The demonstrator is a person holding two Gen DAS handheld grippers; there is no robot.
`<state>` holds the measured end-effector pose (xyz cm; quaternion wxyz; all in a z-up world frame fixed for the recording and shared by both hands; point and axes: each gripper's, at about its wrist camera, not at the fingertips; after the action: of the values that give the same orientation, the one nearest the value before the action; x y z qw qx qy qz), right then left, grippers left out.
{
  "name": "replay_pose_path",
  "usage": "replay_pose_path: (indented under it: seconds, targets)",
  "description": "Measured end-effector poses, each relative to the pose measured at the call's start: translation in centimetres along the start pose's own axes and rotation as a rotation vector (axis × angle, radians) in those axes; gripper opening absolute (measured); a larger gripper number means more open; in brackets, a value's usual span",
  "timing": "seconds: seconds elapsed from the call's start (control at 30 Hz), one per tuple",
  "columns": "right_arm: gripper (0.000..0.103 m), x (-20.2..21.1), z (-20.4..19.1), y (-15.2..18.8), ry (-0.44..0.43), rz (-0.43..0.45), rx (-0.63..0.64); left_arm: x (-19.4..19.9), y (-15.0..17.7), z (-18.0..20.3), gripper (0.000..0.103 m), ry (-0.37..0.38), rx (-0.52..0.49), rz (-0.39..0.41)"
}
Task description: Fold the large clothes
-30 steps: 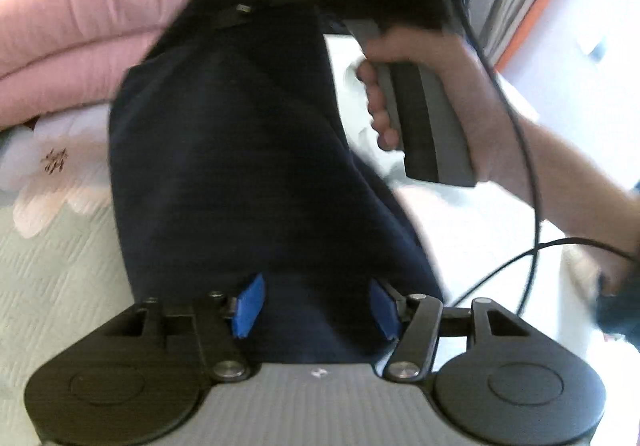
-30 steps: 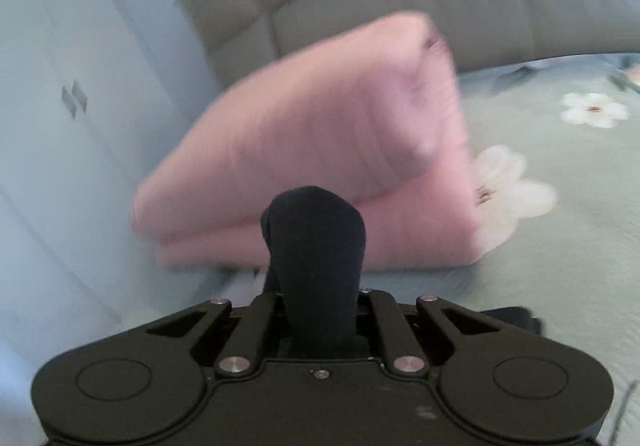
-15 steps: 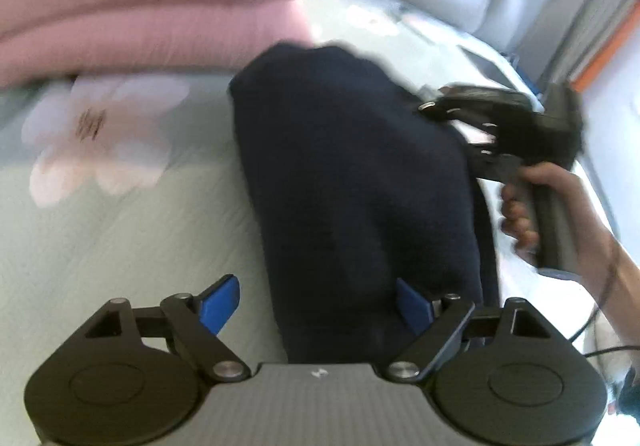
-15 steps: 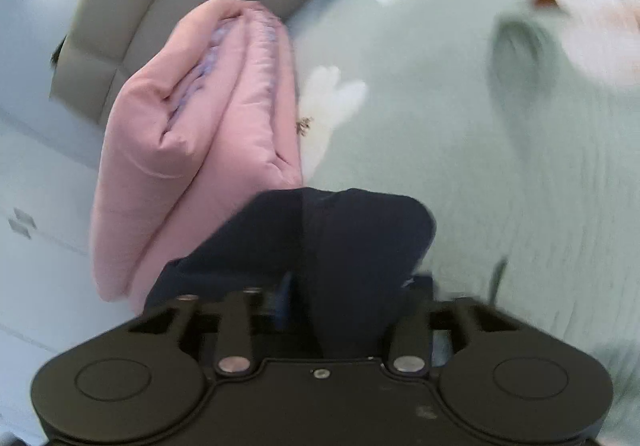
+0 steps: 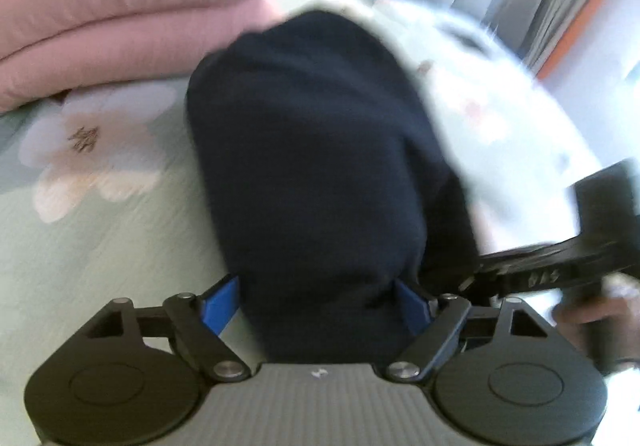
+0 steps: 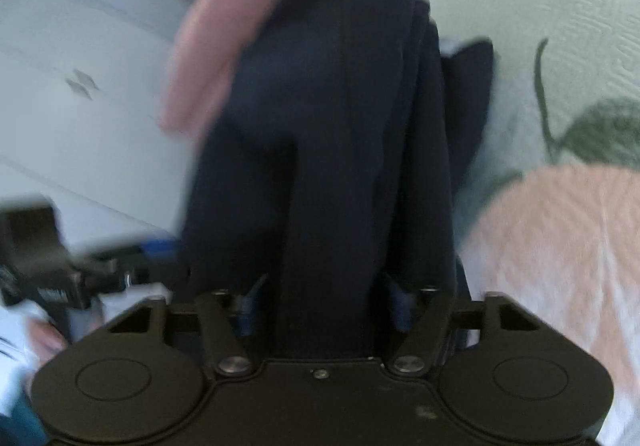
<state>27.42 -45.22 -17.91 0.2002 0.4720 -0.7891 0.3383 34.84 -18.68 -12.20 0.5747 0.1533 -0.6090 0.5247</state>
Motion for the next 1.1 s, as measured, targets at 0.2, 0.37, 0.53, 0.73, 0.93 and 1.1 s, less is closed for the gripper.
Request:
replay_pose_path:
  seconds: [0.2,0.37,0.53,0.73,0.93,1.1]
  targets:
    - [0.011,3.6,-2.4,2.3,-0.005,0.063,0.091,0.0,2.0,-2.4,0.086,0.04,0.054,-0.054]
    - [0.009,-0.5,-0.6,1.7,0.142,-0.037,0.037,-1.3,2.5,-0.1,0.096,-0.038,-0.042,-0.06]
    - [0.09,3.4,-3.2,-1.0,0.139,0.102,0.111,-1.8,3.0,0.5,0.095,-0.028,-0.079,-0.096]
    - [0.1,0.6,-2.7,-9.9,0.157,0.273,0.107,-2.9,4.0,0.4,0.09,0.018,-0.062,-0.128]
    - [0.093,-4.0,0.0,-16.1,0.121,0.302,-0.074,-0.5,3.4,0.4,0.083,0.08,-0.078,-0.138]
    - [0.015,-4.0,-1.0,-17.2,0.181,0.402,-0.065,1.1,1.1,-2.6,0.083,0.246,-0.009,-0.084]
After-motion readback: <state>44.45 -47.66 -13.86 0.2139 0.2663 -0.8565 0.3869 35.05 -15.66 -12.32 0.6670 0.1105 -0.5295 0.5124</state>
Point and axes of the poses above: each gripper's, at about its wrist camera, not at the fingertips, and x roughly against the way its jaws point, z to its right, y to its underside, and after that the axes turned 2 degrees about -y, right-handed
